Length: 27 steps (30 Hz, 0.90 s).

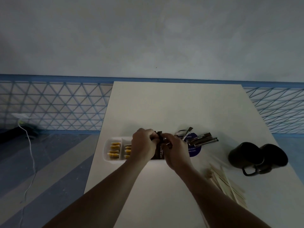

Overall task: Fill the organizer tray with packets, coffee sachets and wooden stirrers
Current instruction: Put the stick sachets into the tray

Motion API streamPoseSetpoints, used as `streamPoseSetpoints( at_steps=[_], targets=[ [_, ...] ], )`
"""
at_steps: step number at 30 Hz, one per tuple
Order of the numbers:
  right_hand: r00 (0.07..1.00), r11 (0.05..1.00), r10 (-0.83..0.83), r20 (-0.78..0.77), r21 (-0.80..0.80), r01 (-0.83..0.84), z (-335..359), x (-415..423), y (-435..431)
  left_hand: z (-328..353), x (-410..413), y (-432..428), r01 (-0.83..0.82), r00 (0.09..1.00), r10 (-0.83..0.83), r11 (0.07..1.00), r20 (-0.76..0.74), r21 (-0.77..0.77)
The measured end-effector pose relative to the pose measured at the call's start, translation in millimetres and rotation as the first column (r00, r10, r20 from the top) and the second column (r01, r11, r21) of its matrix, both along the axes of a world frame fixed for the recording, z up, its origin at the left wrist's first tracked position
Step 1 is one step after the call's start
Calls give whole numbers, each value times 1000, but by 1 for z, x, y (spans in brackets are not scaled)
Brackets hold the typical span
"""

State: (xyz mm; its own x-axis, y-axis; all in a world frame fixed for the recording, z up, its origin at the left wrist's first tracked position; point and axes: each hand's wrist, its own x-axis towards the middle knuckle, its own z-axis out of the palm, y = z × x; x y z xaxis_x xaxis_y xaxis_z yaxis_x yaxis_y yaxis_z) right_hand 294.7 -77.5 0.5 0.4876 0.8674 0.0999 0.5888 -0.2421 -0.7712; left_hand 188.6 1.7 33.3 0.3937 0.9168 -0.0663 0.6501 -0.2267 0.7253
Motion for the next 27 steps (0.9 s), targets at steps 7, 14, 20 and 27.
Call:
streamPoseSetpoints(
  at_steps=[7,14,20,27],
  targets=[
    [997,1000,3,-72,-3,-3,2,9,-4,-3,5,0,20,1000,-20,1000,0,14],
    [975,979,-198,-102,-63,193,4,50,-15,18,29,10,0,1000,-2,997,26,83],
    [883,889,-441,-159,-211,406,-6,101,-33,29,73,16,132,991,-132,991,6,-7],
    [810,790,-571,-134,-357,498,-29,135,-46,12,127,14,305,935,-321,945,-151,-119]
  ],
)
